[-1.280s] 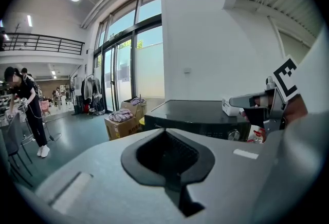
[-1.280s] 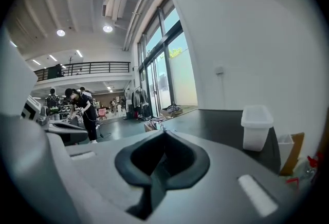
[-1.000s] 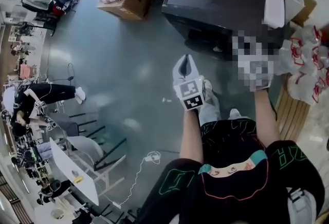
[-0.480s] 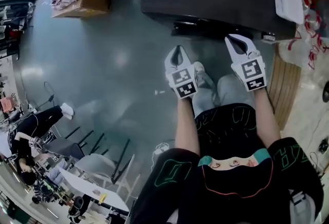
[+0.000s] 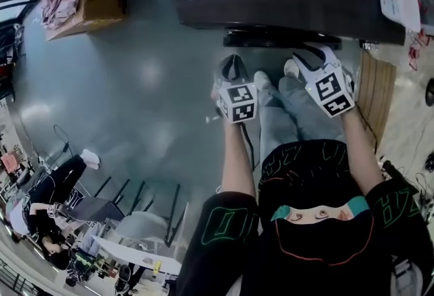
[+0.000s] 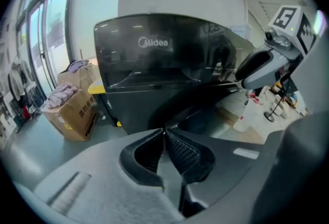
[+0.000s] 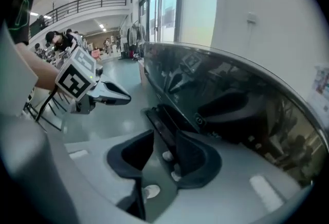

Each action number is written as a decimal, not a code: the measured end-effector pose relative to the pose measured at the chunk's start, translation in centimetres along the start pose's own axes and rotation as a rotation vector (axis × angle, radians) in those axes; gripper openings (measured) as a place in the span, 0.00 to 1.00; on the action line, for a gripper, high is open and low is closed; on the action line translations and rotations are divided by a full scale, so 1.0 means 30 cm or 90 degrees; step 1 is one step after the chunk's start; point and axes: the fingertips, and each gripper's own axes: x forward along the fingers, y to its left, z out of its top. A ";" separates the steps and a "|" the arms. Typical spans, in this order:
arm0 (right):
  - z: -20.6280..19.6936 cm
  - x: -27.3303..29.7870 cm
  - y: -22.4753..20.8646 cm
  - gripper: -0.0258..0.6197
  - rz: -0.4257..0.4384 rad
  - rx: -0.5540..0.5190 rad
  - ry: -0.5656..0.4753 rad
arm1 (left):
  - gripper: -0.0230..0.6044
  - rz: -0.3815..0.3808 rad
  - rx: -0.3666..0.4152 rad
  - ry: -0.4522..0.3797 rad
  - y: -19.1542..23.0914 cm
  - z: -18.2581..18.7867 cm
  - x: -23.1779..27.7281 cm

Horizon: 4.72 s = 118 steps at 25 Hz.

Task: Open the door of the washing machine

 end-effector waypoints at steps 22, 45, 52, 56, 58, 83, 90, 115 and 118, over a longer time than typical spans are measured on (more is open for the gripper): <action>-0.101 0.108 -0.008 0.28 -0.046 -0.274 0.148 | 0.32 -0.130 0.300 0.128 -0.071 -0.115 0.280; -0.195 0.068 0.138 0.28 0.072 -0.342 0.178 | 0.32 -0.081 0.172 0.151 -0.160 -0.338 0.112; -0.225 0.027 0.203 0.28 0.125 -0.416 0.148 | 0.32 -0.031 0.100 0.175 -0.214 -0.432 0.014; -0.286 -0.034 0.279 0.28 0.156 -0.447 0.130 | 0.32 -0.003 0.065 0.181 -0.292 -0.522 -0.076; -0.323 -0.056 0.296 0.28 0.173 -0.467 0.126 | 0.32 0.009 0.045 0.185 -0.339 -0.559 -0.104; -0.720 -0.346 0.388 0.30 0.319 -0.759 0.047 | 0.28 0.200 -0.234 0.168 -1.034 -0.861 -0.396; -0.818 -0.431 0.375 0.32 0.328 -0.820 0.015 | 0.28 0.265 -0.316 0.138 -1.250 -0.875 -0.437; -0.828 -0.666 0.237 0.31 0.500 -0.714 -0.125 | 0.22 0.583 -0.680 0.039 -1.587 -0.683 -0.710; -0.707 -0.747 0.236 0.22 0.540 -0.562 -0.161 | 0.05 0.714 -0.773 -0.080 -1.549 -0.567 -0.884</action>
